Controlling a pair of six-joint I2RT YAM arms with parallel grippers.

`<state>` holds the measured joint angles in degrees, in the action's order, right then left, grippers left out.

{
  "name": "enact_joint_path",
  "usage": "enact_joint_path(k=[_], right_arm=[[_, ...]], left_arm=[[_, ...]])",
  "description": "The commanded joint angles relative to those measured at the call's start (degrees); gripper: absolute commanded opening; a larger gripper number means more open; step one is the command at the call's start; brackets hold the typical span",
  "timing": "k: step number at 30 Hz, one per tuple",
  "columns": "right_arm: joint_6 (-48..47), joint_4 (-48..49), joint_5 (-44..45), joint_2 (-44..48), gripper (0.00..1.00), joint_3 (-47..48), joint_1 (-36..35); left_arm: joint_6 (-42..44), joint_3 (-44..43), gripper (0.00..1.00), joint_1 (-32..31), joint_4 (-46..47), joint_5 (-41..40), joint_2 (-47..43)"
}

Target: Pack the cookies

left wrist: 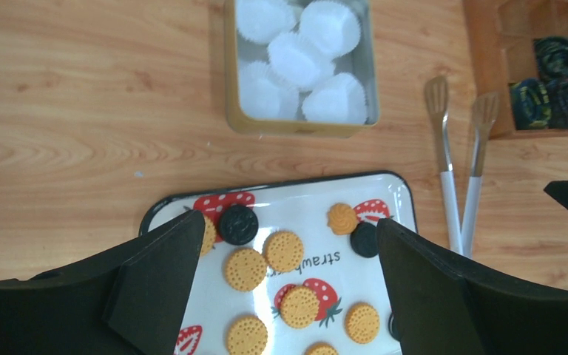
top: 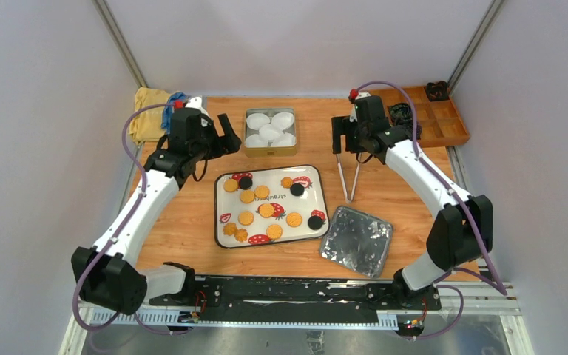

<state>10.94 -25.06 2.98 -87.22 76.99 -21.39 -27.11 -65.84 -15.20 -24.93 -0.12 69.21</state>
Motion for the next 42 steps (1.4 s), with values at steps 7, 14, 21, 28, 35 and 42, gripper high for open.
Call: enact_joint_path(k=[7,14,21,28,35,42], right_arm=[[2.6,-5.5,2.8,-2.2,0.91,-3.0,-1.2],[6.1,-4.9,-0.2,-6.0,0.99,-8.3,-1.4],[7.4,-3.0,1.4,-14.5,1.0,-6.5,-1.3],[8.7,-2.1,3.2,-18.4,1.0,-4.1,2.1],[8.4,-1.7,2.8,-23.5,0.99,1.1,3.8],[10.7,-1.0,2.3,-25.9,0.95,-1.3,3.6]], left_arm=[[-1.9,9.8,0.89,0.6,0.3,4.5,-2.2],[-1.2,12.6,0.91,0.6,1.2,3.8,-4.4],[-0.8,12.2,0.91,0.6,0.9,4.3,-4.0],[-0.5,12.2,0.91,0.6,0.6,3.5,-5.0],[-0.7,12.5,0.91,0.6,1.1,4.0,-4.3],[-0.4,13.1,0.91,0.6,0.6,3.7,-4.9]])
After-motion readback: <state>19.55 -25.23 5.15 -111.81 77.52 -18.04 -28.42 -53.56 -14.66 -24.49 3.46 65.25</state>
